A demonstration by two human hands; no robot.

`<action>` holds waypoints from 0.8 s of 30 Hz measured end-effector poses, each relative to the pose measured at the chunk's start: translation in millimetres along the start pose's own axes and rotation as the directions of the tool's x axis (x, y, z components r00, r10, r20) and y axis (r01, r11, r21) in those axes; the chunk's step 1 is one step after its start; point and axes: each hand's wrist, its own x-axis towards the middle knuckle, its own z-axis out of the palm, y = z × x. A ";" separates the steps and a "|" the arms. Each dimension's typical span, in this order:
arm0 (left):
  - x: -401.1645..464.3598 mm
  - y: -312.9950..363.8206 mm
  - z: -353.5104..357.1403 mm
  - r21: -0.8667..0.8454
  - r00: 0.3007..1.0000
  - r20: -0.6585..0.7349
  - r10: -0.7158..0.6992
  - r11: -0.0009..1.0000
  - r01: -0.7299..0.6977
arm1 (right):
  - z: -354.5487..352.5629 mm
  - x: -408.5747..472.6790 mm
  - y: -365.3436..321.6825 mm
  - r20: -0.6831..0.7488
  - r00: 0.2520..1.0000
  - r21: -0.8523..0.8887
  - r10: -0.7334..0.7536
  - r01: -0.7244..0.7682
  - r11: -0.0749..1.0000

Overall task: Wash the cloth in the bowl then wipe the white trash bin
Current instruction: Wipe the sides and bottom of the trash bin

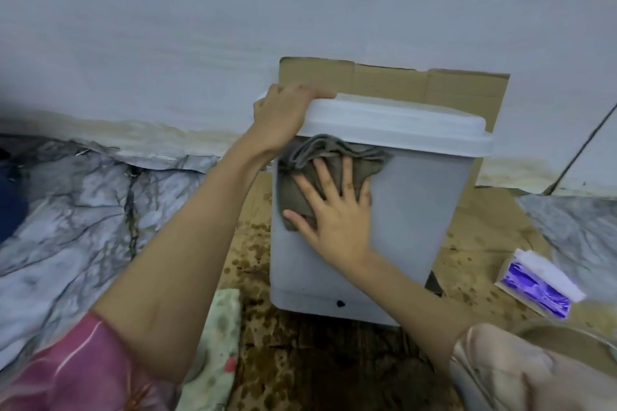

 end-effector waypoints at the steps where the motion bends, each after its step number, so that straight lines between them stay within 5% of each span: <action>1: 1.2 2.9 0.1 -0.060 0.999 0.004 -0.048 0.997 0.048 | 7.2 -4.9 -6.4 0.034 0.997 -0.011 -0.064 0.065 0.998; 4: 4.5 0.6 0.9 -0.158 0.995 0.010 -0.094 0.983 0.095 | 31.9 -40.0 -15.0 0.196 0.899 -0.095 -0.392 0.415 0.905; 6: 3.7 -5.5 0.3 -0.149 0.997 0.017 -0.069 0.986 0.071 | 39.7 -69.9 -9.0 0.285 0.843 -0.121 -0.456 0.504 0.855; 11: 4.4 -9.5 8.7 -0.131 0.991 -0.135 -0.017 0.991 -0.001 | 15.9 -80.3 29.7 0.103 0.978 -0.064 -0.184 0.191 0.979; 15: 2.5 -19.8 16.8 0.015 0.977 -0.191 0.091 0.996 -0.089 | -10.4 -5.3 22.4 -0.068 0.996 -0.040 0.061 -0.064 0.997; 20: 0.2 -27.0 18.9 0.261 0.955 -0.192 0.225 0.950 -0.171 | 16.5 -4.9 -18.3 0.068 0.990 -0.085 -0.120 0.126 0.988; 22: -2.1 -26.8 19.3 0.264 0.951 -0.190 0.244 0.946 -0.190 | 28.1 -35.8 -28.3 0.268 0.904 -0.100 -0.334 0.371 0.923; 24: -5.0 -29.3 17.6 0.243 0.949 -0.176 0.261 0.946 -0.215 | 36.8 -73.6 -32.8 0.580 0.638 -0.050 -0.507 0.648 0.760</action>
